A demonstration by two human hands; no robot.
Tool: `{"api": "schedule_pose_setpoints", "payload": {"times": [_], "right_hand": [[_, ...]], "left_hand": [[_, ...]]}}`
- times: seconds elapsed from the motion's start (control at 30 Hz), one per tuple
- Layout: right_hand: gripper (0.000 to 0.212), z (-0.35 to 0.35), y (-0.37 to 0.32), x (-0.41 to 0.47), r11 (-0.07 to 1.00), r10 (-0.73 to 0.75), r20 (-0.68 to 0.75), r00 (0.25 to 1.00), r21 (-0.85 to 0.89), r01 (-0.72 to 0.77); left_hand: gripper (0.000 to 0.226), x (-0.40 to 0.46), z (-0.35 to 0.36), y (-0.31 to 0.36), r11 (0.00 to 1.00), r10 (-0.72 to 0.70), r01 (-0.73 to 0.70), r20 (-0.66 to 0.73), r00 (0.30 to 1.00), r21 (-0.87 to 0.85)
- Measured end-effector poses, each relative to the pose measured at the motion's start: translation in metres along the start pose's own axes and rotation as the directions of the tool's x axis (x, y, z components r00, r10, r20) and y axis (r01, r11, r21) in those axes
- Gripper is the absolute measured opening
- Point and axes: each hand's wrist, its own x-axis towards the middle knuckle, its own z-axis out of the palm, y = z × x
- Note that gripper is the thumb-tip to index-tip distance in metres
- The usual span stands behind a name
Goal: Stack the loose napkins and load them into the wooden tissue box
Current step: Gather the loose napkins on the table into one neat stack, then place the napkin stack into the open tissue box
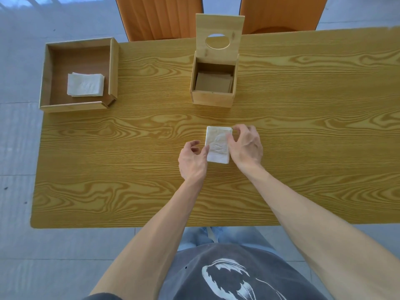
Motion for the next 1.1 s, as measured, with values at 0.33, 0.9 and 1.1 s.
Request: {"api": "schedule_pose_setpoints", "payload": {"times": [0.33, 0.9, 1.1], "right_hand": [[0.041, 0.009, -0.028, 0.027, 0.878, -0.288, 0.361, 0.887, -0.271, 0.395], [0.039, -0.007, -0.024, 0.033, 0.98, -0.136, 0.51, 0.849, -0.054, 0.19], [0.025, -0.032, -0.022, 0.031, 0.922, -0.369, 0.568, 0.735, 0.324, 0.213]], "left_hand": [[0.05, -0.034, 0.012, -0.001, 0.642, -0.494, 0.504, 0.191, 0.848, -0.578], [0.057, -0.025, 0.003, -0.003, 0.764, -0.34, 0.413, 0.235, 0.911, -0.495], [0.054, -0.016, -0.008, -0.005, 0.927, -0.111, 0.176, 0.205, 0.972, -0.331]]}}
